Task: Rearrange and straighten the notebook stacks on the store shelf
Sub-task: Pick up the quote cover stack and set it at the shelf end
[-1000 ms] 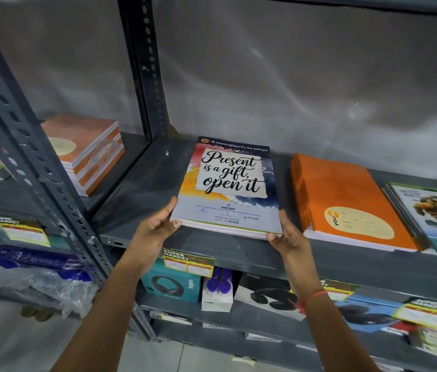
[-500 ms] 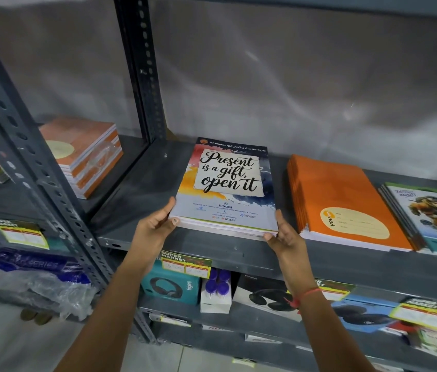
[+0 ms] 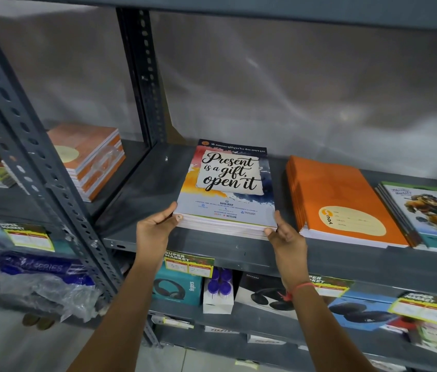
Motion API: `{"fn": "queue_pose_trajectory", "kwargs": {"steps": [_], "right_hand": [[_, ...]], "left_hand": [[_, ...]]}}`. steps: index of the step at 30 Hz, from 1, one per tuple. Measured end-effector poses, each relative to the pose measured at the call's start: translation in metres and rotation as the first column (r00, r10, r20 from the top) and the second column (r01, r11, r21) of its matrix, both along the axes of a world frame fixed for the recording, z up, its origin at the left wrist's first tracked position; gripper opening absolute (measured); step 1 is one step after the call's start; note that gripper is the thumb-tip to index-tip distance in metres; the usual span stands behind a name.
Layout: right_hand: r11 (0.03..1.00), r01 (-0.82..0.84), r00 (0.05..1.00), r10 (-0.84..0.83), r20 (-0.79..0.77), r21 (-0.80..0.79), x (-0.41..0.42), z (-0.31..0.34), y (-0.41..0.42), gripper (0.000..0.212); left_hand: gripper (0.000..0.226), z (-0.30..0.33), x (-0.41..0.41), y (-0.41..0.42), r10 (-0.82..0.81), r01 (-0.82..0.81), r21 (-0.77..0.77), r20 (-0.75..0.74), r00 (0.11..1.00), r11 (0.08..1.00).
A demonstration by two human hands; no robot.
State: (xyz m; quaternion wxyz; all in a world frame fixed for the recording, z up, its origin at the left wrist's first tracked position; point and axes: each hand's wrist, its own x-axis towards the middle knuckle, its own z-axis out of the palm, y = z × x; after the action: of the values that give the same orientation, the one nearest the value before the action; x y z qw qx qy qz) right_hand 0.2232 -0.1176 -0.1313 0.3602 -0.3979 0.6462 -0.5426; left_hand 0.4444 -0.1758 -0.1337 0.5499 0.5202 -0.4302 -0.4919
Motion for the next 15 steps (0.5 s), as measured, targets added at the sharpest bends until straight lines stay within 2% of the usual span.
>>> {"fn": "queue_pose_trajectory", "kwargs": {"steps": [5, 15], "right_hand": [[1.000, -0.001, 0.997, 0.003, -0.071, 0.021, 0.0004, -0.0021, 0.0015, 0.051], [0.998, 0.046, 0.996, -0.044, -0.084, 0.034, 0.0022, -0.0024, -0.0007, 0.047]], "left_hand": [[0.043, 0.0033, -0.0010, 0.0039, -0.072, 0.076, -0.038, 0.097, 0.993, 0.996], [0.040, 0.0014, -0.0052, 0.0017, 0.012, -0.010, -0.034, 0.062, 0.998, 0.999]]}}
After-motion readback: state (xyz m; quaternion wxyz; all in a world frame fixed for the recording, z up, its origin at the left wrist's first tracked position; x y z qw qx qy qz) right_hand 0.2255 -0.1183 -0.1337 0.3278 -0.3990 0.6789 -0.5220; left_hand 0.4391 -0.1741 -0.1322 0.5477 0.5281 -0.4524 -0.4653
